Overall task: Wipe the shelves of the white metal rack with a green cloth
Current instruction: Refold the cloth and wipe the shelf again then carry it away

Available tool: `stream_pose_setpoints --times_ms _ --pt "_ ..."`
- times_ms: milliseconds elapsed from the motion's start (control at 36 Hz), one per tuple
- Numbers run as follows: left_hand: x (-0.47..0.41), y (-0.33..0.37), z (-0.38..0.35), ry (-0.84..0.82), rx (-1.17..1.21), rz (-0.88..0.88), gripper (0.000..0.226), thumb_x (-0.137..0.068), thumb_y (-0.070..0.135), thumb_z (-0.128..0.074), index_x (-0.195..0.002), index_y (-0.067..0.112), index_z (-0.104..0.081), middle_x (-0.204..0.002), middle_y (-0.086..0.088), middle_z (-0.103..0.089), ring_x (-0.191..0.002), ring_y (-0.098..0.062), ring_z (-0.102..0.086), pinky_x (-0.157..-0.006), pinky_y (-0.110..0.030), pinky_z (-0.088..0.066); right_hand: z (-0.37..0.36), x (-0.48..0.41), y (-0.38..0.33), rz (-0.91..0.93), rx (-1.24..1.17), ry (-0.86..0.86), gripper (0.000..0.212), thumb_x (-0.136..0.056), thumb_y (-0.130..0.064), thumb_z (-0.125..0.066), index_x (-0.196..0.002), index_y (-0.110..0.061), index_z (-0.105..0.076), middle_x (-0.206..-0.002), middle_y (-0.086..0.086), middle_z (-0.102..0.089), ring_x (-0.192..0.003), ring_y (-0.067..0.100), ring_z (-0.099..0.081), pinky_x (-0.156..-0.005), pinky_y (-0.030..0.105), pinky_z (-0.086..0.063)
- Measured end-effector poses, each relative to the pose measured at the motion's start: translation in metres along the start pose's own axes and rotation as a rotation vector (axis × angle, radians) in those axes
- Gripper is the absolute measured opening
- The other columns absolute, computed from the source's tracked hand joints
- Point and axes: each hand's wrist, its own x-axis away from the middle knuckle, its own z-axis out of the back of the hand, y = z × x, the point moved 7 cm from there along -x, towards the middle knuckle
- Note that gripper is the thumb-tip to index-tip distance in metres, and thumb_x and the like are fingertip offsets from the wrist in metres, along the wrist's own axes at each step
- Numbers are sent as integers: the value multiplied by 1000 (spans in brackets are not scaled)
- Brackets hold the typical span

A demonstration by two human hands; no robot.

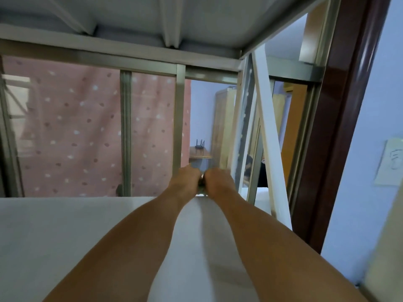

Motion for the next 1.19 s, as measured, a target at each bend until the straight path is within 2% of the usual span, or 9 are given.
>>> stream_pose_setpoints --times_ms 194,444,556,639,694,833,917,1056,1194 --pt "8 -5 37 96 15 16 15 -85 21 -62 -92 16 -75 -89 -8 -70 -75 -29 -67 -74 -38 -60 32 1 -9 13 82 93 13 -89 -19 -62 -92 -16 -75 -77 1 -60 -68 22 -52 -65 27 -42" --pt "56 10 97 106 -14 -47 29 -82 11 -63 -105 22 -77 -99 -7 -72 -86 -29 -66 -74 -32 -57 81 47 -28 -12 -13 54 19 -90 -25 -60 -98 -18 -76 -89 -2 -56 -65 16 -52 -66 28 -44" --pt "93 18 128 97 38 -115 35 -78 8 -62 -101 30 -77 -101 0 -70 -91 -28 -64 -74 -29 -52 105 84 -41 -9 -47 -11 25 -91 -26 -52 -93 -19 -76 -86 0 -64 -83 21 -61 -70 27 -48" --pt "121 17 147 52 133 -192 30 -76 10 -66 -95 29 -80 -95 5 -72 -87 -21 -63 -70 -25 -44 123 117 -49 2 -154 -48 23 -94 -28 -57 -82 -18 -74 -78 -9 -59 -84 15 -59 -68 24 -47" --pt "142 19 160 11 225 -237 22 -77 12 -73 -94 24 -81 -91 4 -74 -87 -18 -66 -70 -23 -43 137 140 -50 -12 -259 -53 21 -92 -31 -62 -91 -20 -79 -91 -2 -69 -93 19 -63 -84 31 -53" --pt "195 30 185 -91 528 -268 20 -76 15 -78 -96 19 -81 -90 4 -78 -91 -18 -73 -83 -34 -59 162 201 -44 -128 -569 -79 13 -90 -35 -67 -82 -30 -77 -102 -1 -73 -100 19 -67 -97 36 -53" --pt "221 41 188 -140 658 -267 16 -76 21 -81 -91 22 -81 -85 6 -77 -85 -15 -72 -71 -29 -58 172 242 -34 -210 -689 -105 15 -90 -36 -68 -82 -28 -78 -103 2 -72 -105 24 -67 -102 45 -49" --pt "260 80 187 -252 816 -310 18 -81 16 -78 -99 17 -80 -90 7 -73 -90 -8 -65 -74 -20 -48 186 309 -22 -289 -828 -235 33 -92 -38 -67 -111 -11 -73 -106 11 -75 -99 26 -72 -91 42 -58" --pt "294 132 172 -373 908 -309 12 -86 21 -75 -97 23 -79 -106 6 -71 -94 -17 -66 -70 -33 -58 217 369 8 -370 -785 -180 33 -81 -41 -79 -103 -16 -76 -101 4 -75 -95 20 -72 -80 30 -58"
